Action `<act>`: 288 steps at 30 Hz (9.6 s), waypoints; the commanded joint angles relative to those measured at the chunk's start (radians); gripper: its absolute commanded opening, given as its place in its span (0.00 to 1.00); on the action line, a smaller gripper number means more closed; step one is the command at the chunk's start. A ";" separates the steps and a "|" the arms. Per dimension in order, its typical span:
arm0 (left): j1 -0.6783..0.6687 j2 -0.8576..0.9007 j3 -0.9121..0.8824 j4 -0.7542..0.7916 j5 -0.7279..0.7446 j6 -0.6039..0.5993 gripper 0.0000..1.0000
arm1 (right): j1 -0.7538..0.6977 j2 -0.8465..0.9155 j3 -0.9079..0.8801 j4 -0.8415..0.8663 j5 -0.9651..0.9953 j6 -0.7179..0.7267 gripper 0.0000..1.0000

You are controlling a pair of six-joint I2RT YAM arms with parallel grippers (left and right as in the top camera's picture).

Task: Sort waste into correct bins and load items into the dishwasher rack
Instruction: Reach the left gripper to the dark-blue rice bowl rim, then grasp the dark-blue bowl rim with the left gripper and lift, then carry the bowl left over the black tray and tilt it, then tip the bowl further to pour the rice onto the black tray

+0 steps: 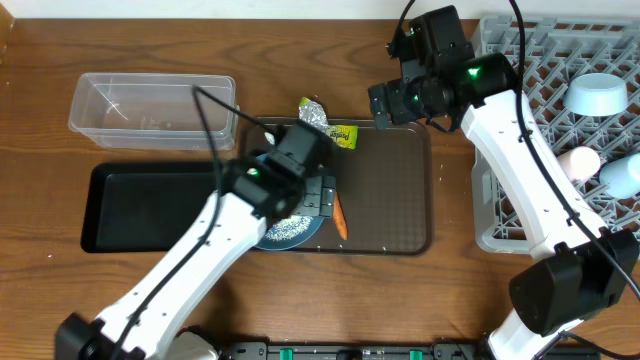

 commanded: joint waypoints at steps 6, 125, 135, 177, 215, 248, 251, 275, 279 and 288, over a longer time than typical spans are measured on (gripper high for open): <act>-0.025 0.134 0.021 0.000 -0.006 -0.013 0.98 | 0.005 0.002 0.000 0.000 0.007 0.005 0.99; -0.192 0.163 -0.121 0.166 -0.259 0.018 0.06 | -0.382 0.002 0.000 -0.105 0.137 0.050 0.99; -0.163 -0.095 -0.121 0.106 -0.262 0.071 0.06 | -0.382 0.002 0.000 -0.105 0.137 0.050 0.99; 0.959 -0.128 -0.124 0.343 0.743 0.156 0.06 | -0.382 0.002 0.000 -0.106 0.138 0.050 0.99; 1.491 0.115 -0.126 0.340 1.635 0.113 0.06 | -0.382 0.002 0.000 -0.106 0.137 0.050 0.99; 1.628 0.115 -0.131 0.097 1.638 0.228 0.06 | -0.382 0.002 0.000 -0.106 0.137 0.050 0.99; 1.627 0.104 -0.130 0.030 1.635 0.295 0.06 | -0.382 0.002 0.000 -0.106 0.137 0.050 0.99; 1.620 -0.142 -0.127 -0.036 1.601 0.440 0.06 | -0.382 0.002 0.000 -0.105 0.137 0.050 0.99; 1.588 -0.233 -0.126 -0.029 1.565 0.388 0.06 | -0.382 0.002 0.000 -0.106 0.137 0.050 0.99; 1.184 -0.404 -0.048 0.010 1.130 0.239 0.06 | -0.382 0.002 0.000 -0.105 0.137 0.050 0.99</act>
